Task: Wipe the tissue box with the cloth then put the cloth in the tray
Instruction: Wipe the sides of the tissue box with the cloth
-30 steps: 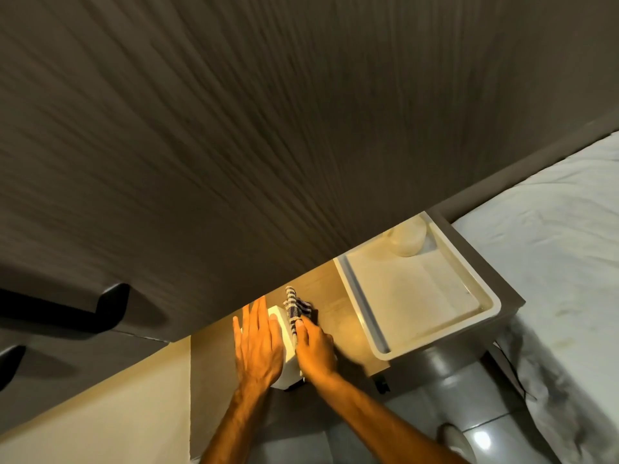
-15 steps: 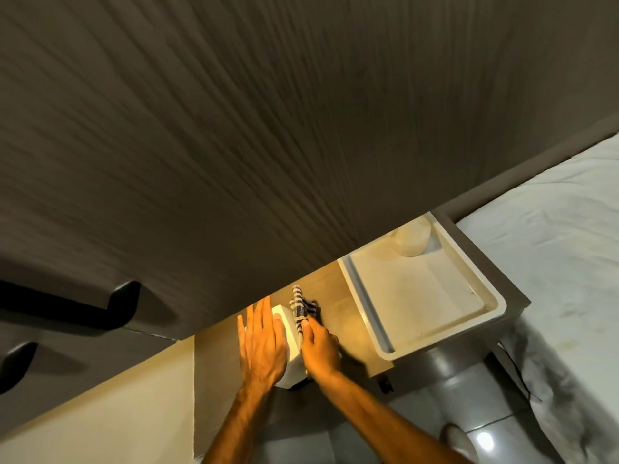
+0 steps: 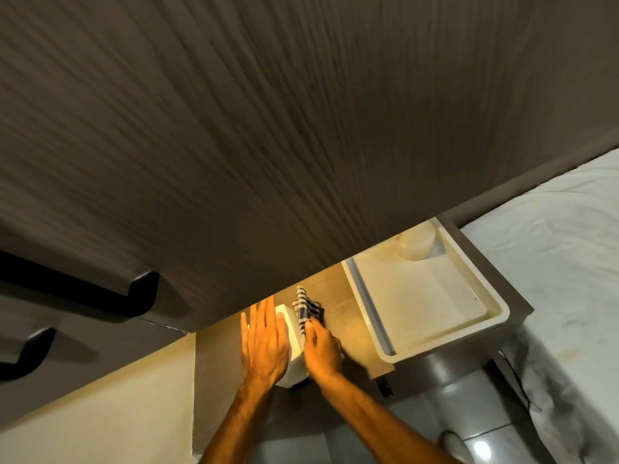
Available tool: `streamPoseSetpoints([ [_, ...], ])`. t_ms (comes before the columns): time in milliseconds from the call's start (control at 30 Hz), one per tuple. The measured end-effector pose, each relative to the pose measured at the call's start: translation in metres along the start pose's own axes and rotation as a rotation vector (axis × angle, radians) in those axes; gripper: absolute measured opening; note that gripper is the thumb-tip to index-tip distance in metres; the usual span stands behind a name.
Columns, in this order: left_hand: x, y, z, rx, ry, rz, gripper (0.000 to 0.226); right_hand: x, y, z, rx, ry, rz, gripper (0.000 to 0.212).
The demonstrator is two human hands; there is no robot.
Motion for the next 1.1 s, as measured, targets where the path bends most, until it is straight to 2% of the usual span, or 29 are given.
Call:
streamPoseSetpoints([
  [133,-0.002,-0.003,-0.001,0.064,-0.024,-0.011,0.087,0.009,0.029,0.003,-0.102,0.008,0.028,0.038],
  [233,-0.001,0.0,-0.002,0.023,-0.018,-0.036,0.083,0.01,0.046,0.021,-0.048,0.049,0.009,0.037],
  [367,-0.002,0.003,0.0,0.001,0.012,-0.011,0.08,0.001,0.026,0.027,0.083,0.033,-0.024,0.037],
  [500,-0.003,-0.001,0.0,0.012,0.007,-0.01,0.074,0.004,0.008,-0.003,0.023,0.0,-0.015,0.039],
  [600,-0.008,-0.006,-0.002,0.058,-0.002,-0.03,0.086,0.007,0.03,-0.001,-0.043,0.014,0.02,0.04],
  [733,-0.012,-0.011,-0.001,0.002,0.011,-0.043,0.066,0.004,0.044,0.019,0.022,0.063,0.033,0.04],
  [800,-0.014,-0.012,-0.001,-0.001,0.028,-0.026,0.063,0.001,0.032,0.024,0.097,0.042,0.015,0.04],
  [900,-0.013,-0.01,-0.001,0.015,0.035,-0.014,0.062,0.002,0.011,0.01,0.08,0.012,-0.022,0.039],
  [967,-0.014,-0.01,-0.001,0.032,0.027,-0.015,0.066,0.005,0.006,-0.006,0.019,0.004,0.02,0.04],
  [1067,-0.015,-0.013,-0.003,0.108,0.004,-0.004,0.087,0.007,0.023,-0.004,-0.045,0.013,0.021,0.041],
  [1100,-0.014,-0.012,-0.003,0.105,0.003,-0.009,0.088,0.007,0.031,0.001,-0.046,0.027,0.007,0.041],
])
Point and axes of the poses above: each hand's wrist, its own z-axis towards the middle knuckle, its own x-axis out of the palm, y = z × x, the point moved 3 cm from there along z, towards the middle knuckle, and after that the axes turned 10 degrees about x, right-handed, at the moved point
